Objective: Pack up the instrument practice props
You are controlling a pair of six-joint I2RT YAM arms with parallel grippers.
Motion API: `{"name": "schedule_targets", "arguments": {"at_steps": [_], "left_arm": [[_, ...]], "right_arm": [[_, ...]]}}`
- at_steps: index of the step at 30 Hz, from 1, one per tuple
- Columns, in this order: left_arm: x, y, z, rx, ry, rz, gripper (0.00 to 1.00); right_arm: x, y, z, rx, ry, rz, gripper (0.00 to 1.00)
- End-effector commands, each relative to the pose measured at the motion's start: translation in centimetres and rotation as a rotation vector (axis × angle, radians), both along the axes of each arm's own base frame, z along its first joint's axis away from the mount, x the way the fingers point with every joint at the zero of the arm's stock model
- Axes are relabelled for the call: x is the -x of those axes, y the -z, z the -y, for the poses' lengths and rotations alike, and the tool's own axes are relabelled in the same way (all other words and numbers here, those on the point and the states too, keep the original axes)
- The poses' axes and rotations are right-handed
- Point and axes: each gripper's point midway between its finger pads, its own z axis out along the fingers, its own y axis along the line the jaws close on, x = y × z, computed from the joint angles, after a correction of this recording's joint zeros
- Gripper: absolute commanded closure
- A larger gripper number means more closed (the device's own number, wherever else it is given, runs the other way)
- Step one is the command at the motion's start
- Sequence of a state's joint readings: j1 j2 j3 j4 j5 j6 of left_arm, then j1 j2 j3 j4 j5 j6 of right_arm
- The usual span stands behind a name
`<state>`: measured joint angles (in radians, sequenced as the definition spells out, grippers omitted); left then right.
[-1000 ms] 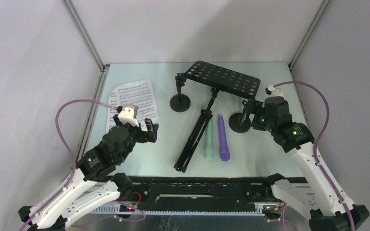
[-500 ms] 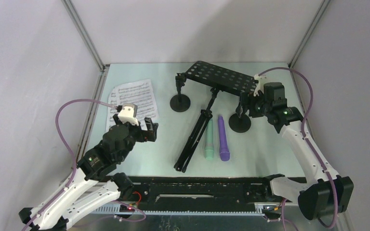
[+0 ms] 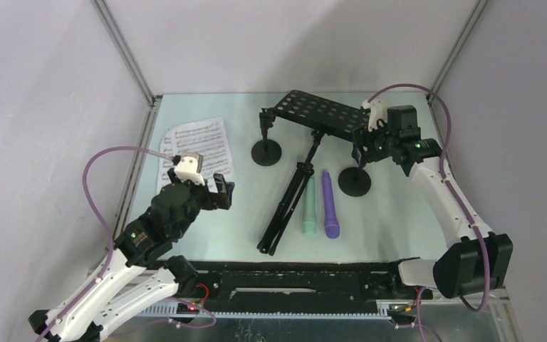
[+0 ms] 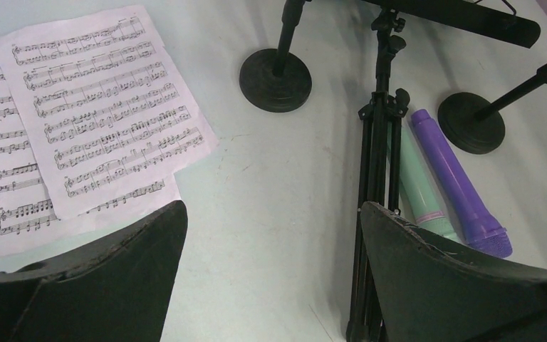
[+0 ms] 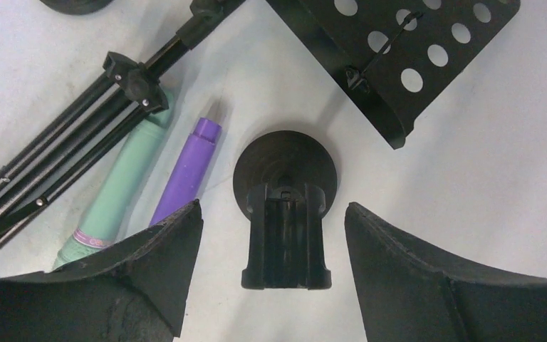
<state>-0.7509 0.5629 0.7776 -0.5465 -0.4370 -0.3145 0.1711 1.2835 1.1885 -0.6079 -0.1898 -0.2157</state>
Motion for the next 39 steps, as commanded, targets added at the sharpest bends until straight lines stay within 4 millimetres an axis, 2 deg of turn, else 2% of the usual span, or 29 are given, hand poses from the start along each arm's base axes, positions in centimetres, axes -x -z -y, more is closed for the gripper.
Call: {"name": "schedule_targets", "arguments": {"at_steps": [1,5,9,17,26,29,32,36,39], "left_arm": [[-0.2,0.5,0.4,0.015,0.006,-0.006,0.0],[-0.3,0.5,0.4,0.017,0.008,-0.007,0.0],[-0.3,0.5,0.4,0.019,0.01,-0.007,0.0],[-0.3,0.5,0.5,0.025,0.016,-0.008,0.0],[-0.2,0.3,0.4,0.036,0.018,-0.004,0.0],[-0.3,0.4,0.4,0.035,0.016,-0.006,0.0],[-0.3,0.5,0.4,0.037,0.014,-0.009,0.0],[-0.4,0.3,0.1,0.04,0.002,-0.004,0.0],[-0.4,0.2,-0.3,0.049,-0.016,0.002,0.0]], "right_arm": [[-0.7,-0.5,0.2,0.041,-0.044,-0.005,0.2],[-0.8,0.8,0.5,0.065,-0.038,-0.068,0.22],[-0.8,1.3,0.7,0.074,-0.022,-0.091,0.39],[-0.9,1.9,1.6,0.12,0.01,-0.114,0.38],[-1.3,0.7,1.5,0.134,0.024,-0.068,0.62],[-1.0,-0.9,1.3,0.131,0.024,-0.031,0.66],[-0.5,-3.6,1.0,0.13,0.026,0.026,0.67],[0.5,-8.7,-0.6,0.084,-0.006,0.135,0.68],[1.6,-12.3,-2.9,0.031,-0.064,0.216,0.69]]}}
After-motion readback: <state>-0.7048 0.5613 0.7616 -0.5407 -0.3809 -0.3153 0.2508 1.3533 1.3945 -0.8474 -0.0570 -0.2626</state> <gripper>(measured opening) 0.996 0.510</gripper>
